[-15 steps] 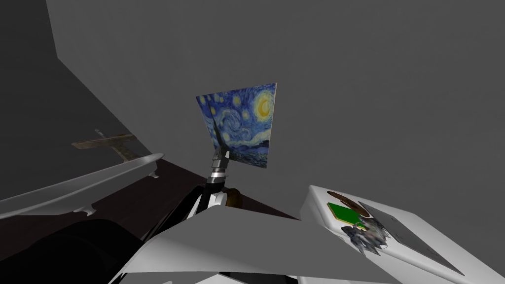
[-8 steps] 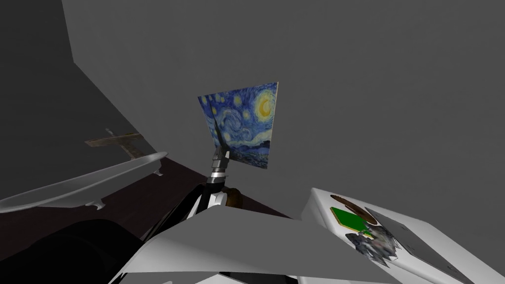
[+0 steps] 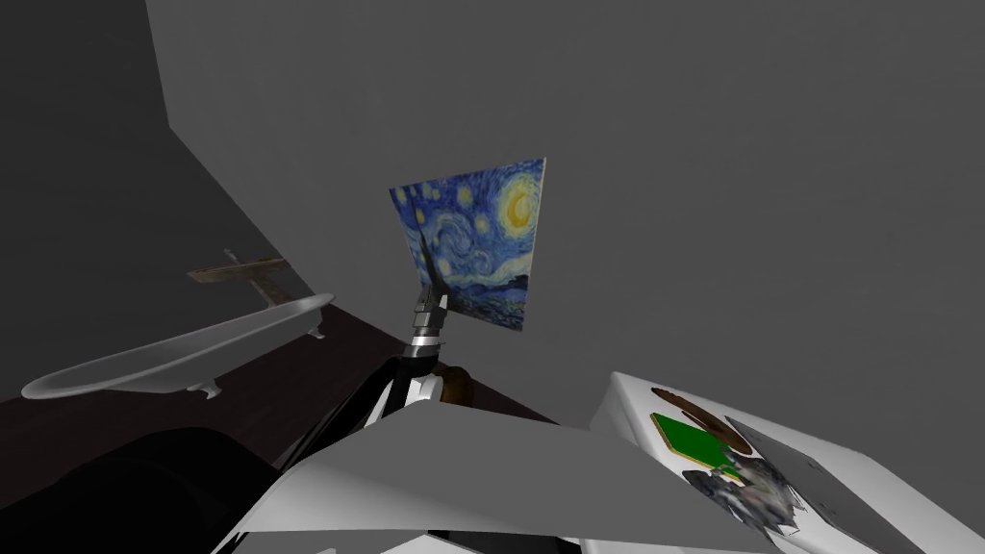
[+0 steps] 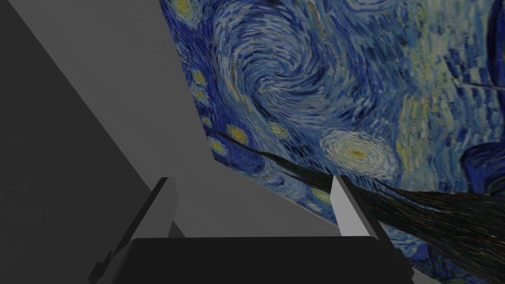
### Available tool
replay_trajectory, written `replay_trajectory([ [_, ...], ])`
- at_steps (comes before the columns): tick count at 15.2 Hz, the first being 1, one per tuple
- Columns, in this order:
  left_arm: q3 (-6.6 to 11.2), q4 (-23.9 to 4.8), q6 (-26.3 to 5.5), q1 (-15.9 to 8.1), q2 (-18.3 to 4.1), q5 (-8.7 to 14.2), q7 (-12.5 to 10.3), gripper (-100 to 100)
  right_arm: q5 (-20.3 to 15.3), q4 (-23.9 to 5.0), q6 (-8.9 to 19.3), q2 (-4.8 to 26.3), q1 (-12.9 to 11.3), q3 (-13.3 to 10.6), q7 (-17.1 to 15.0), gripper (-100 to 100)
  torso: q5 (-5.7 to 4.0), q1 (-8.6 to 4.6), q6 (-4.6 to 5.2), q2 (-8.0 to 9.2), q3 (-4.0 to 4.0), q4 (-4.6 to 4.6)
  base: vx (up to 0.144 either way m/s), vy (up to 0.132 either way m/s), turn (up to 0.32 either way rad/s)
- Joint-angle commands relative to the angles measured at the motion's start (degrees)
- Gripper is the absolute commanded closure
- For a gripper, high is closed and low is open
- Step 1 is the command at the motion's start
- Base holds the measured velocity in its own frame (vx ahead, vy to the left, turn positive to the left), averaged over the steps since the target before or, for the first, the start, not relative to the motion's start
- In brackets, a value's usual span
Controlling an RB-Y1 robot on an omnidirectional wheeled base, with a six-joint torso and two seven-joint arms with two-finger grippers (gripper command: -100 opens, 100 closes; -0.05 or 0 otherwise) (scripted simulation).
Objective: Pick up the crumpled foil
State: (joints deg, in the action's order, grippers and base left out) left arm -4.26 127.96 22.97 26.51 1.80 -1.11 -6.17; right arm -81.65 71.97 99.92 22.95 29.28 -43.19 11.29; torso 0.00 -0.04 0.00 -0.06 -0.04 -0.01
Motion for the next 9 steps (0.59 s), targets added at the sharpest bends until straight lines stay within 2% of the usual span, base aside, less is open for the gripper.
replay_trajectory([
  [1,0.00,0.0,0.0,0.0,0.0,0.0,0.0,0,-1.9,-1.2,2.9,0.2,0.1,-1.0,0.3,-100,0.00,0.00,0.00,0.00,0.00,0.00,0.019,-0.019,0.061],
  [2,0.00,0.0,0.0,0.0,0.0,0.0,0.0,0,-1.9,-1.2,3.1,0.2,0.1,-1.0,0.3,-100,0.00,-0.02,0.00,-0.01,-0.01,0.00,0.018,-0.019,0.060],
  [3,0.00,0.0,0.0,0.0,0.0,0.0,0.0,0,-3.0,-2.1,4.8,0.3,0.2,-1.6,0.3,-100,0.00,-0.02,0.00,-0.01,-0.01,0.00,0.020,-0.021,0.066],
  [4,0.00,0.0,0.0,0.0,0.0,0.0,0.0,0,-3.0,-2.1,4.8,0.3,0.2,-1.6,0.3,-100,-0.01,-0.03,0.00,-0.02,-0.01,0.00,0.020,-0.022,0.067],
  [7,0.00,0.0,0.0,0.0,0.0,0.0,0.0,0,-5.0,-3.7,7.9,0.6,0.1,-2.6,0.5,-100,-0.01,-0.06,-0.01,-0.07,-0.03,-0.01,0.033,-0.028,0.079],
  [8,0.00,0.0,0.0,0.0,0.0,0.0,0.0,0,-4.4,-3.3,6.8,0.3,0.1,-2.3,0.4,-100,-0.01,-0.07,-0.01,-0.10,-0.05,-0.02,0.023,-0.018,0.029],
  [9,0.00,0.0,0.0,0.0,0.0,0.0,0.0,0,-2.9,-6.3,4.2,1.5,-2.8,-1.3,-0.7,-100,-0.01,-0.04,0.00,-0.08,-0.05,-0.02,-0.050,0.029,0.019],
])
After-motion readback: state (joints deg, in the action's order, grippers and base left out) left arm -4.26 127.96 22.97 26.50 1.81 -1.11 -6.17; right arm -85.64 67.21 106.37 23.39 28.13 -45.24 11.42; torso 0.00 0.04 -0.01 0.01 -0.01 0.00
